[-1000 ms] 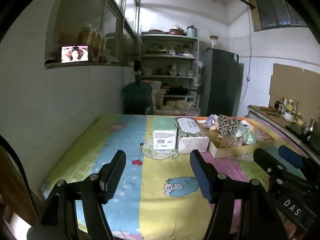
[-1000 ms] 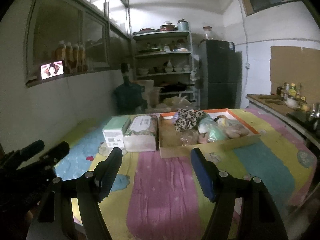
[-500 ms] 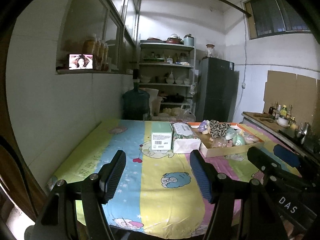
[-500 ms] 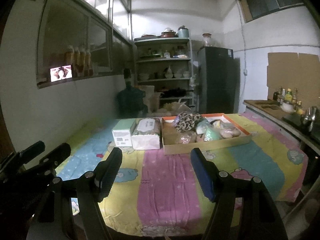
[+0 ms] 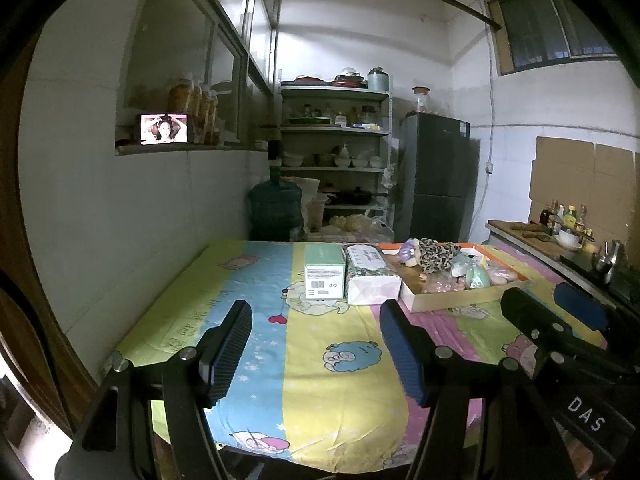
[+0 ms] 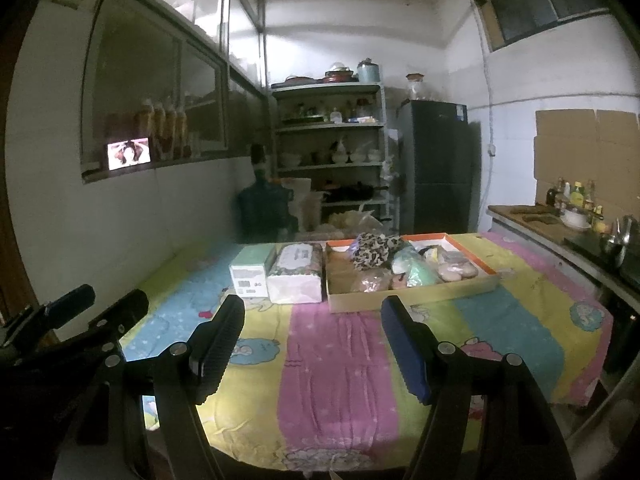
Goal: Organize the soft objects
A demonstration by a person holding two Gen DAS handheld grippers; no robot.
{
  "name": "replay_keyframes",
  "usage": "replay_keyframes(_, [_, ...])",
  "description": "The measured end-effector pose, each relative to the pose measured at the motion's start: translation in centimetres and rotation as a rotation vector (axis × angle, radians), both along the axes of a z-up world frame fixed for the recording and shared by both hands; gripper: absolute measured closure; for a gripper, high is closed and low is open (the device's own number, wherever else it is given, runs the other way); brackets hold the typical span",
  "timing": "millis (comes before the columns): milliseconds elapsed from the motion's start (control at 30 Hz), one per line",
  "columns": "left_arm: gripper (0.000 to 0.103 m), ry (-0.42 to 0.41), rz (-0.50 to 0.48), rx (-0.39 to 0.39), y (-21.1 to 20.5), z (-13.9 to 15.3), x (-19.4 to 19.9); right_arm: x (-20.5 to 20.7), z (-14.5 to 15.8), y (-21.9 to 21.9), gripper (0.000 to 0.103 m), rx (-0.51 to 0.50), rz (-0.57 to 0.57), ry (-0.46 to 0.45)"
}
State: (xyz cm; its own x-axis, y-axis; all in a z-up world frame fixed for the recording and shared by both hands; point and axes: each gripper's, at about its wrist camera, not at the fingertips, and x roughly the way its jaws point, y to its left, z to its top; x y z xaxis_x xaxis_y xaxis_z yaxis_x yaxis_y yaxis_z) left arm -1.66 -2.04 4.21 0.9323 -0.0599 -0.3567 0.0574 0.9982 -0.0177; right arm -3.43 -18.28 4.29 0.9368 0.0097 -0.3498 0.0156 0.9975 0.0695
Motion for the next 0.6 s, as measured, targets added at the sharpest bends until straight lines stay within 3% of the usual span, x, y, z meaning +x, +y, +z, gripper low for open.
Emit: replay_keyframes(600, [0.037,0.006,-0.013,0.001,-1.0,0.1,0.0,-0.4,0.1,-0.1,0.030,0.004,-0.011,0.001])
